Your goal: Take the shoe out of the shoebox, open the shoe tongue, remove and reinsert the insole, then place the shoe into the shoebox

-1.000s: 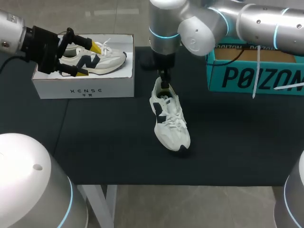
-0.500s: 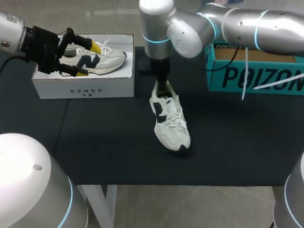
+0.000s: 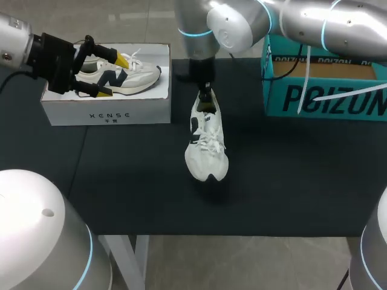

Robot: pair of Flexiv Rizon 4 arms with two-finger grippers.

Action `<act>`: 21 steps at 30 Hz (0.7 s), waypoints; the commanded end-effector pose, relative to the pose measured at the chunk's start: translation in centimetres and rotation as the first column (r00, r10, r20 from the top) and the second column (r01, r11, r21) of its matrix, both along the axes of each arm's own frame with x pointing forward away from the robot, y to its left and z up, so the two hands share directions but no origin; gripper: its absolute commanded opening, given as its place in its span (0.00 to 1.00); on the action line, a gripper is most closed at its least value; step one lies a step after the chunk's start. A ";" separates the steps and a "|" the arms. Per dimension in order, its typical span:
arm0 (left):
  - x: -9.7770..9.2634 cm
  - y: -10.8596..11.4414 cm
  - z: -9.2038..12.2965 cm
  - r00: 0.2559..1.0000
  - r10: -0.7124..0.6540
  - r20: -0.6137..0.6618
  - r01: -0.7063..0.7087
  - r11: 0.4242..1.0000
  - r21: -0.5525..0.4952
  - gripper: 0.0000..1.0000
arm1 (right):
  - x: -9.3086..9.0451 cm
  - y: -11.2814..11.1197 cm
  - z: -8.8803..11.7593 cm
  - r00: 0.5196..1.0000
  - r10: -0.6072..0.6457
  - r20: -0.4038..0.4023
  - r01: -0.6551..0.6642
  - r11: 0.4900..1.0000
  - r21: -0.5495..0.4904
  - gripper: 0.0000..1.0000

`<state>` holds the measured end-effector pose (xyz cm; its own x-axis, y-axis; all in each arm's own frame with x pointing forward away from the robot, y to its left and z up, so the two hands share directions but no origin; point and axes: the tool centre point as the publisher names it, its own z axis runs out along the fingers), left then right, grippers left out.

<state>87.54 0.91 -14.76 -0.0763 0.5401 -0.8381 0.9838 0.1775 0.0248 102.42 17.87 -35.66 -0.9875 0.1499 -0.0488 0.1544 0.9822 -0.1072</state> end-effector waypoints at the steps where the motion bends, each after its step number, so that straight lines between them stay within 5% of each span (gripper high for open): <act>1: 0.1 -0.1 0.0 1.000 0.000 -0.001 0.000 1.000 0.003 1.00 | -0.5 -0.3 4.5 1.000 -0.006 0.030 0.006 1.000 0.001 0.00; 8: 0.1 -0.1 0.0 1.000 0.000 -0.001 0.000 1.000 0.003 1.00 | -0.9 1.0 7.5 0.995 -0.005 0.096 0.003 1.000 0.022 0.00; 21: 0.1 -0.1 0.0 1.000 0.000 -0.001 0.000 1.000 0.003 1.00 | -0.9 1.0 7.5 0.995 -0.005 0.096 0.003 1.000 0.022 0.00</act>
<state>87.54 0.91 -14.76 -0.0763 0.5401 -0.8381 0.9838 0.1775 0.0248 101.54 18.95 -28.36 -0.9779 0.1559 -0.1391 0.1667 0.9835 -0.0699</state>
